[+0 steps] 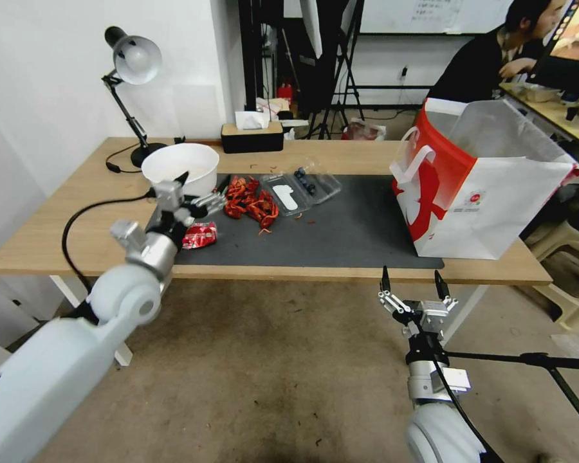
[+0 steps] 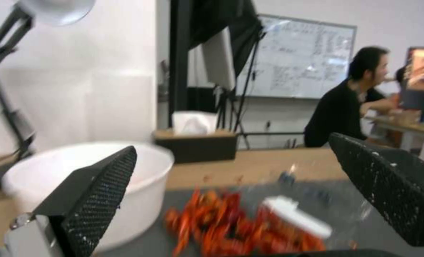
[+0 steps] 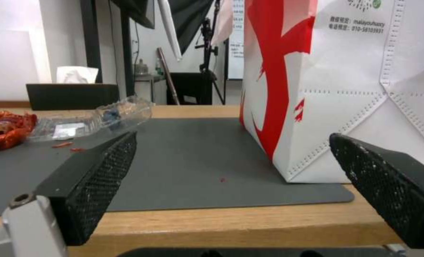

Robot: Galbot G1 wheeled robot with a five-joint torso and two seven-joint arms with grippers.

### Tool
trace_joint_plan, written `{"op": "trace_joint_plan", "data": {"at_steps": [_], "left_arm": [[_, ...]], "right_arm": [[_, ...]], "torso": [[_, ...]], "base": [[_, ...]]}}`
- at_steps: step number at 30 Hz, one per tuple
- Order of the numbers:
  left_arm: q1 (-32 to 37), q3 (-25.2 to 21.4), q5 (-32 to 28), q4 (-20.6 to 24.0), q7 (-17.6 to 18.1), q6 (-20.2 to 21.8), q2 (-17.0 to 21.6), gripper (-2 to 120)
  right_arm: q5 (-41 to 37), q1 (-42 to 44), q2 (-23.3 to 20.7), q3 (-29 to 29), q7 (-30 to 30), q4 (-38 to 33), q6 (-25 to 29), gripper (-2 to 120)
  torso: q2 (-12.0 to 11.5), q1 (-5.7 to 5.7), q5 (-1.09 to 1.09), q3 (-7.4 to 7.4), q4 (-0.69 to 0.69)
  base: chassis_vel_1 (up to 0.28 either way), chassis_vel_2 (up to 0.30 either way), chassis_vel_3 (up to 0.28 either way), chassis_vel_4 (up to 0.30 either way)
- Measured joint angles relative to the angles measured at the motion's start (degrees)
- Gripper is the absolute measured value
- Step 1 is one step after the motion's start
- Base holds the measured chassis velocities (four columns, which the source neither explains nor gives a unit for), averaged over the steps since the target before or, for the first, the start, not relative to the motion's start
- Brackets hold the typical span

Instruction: Pick up the trash from the table and place it into the takeout bag.

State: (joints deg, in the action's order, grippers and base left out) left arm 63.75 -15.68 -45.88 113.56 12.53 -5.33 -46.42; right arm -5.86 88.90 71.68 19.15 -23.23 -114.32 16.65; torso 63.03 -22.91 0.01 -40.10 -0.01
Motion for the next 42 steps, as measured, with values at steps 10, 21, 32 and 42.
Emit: {"op": "trace_joint_plan", "data": {"at_steps": [10, 21, 32, 42], "left_arm": [[11.04, -5.27, 7.75, 1.01, 0.22, -2.97, -5.06, 100], [20.55, -9.47, 14.43, -0.39, -2.54, -10.23, -10.60, 100], [24.98, -10.39, 17.47, -2.08, -4.27, -14.52, -13.16, 100], [19.85, -9.01, 17.23, -4.25, -5.81, -13.59, -9.99, 100]], "right_arm": [[0.26, 1.01, 0.32, 0.86, -0.05, -0.24, 0.00, 100], [0.43, 1.25, 0.45, 1.14, -0.16, -0.22, 0.30, 100], [0.42, 1.19, 0.62, 0.81, -0.17, 0.00, 0.34, 100], [0.42, 1.20, 0.65, 0.81, -0.17, 0.20, 0.42, 100]], "torso": [[-0.01, 0.00, -0.01, 0.00, -0.03], [0.00, 0.00, 0.00, -0.01, 0.01], [0.00, -0.01, 0.00, -0.01, 0.01], [-0.01, -0.01, -0.01, -0.01, 0.00]], "base": [[0.000, 0.000, 0.000, 0.000], [0.000, 0.000, 0.000, 0.000], [0.000, 0.000, 0.000, 0.000], [0.000, 0.000, 0.000, 0.000]]}}
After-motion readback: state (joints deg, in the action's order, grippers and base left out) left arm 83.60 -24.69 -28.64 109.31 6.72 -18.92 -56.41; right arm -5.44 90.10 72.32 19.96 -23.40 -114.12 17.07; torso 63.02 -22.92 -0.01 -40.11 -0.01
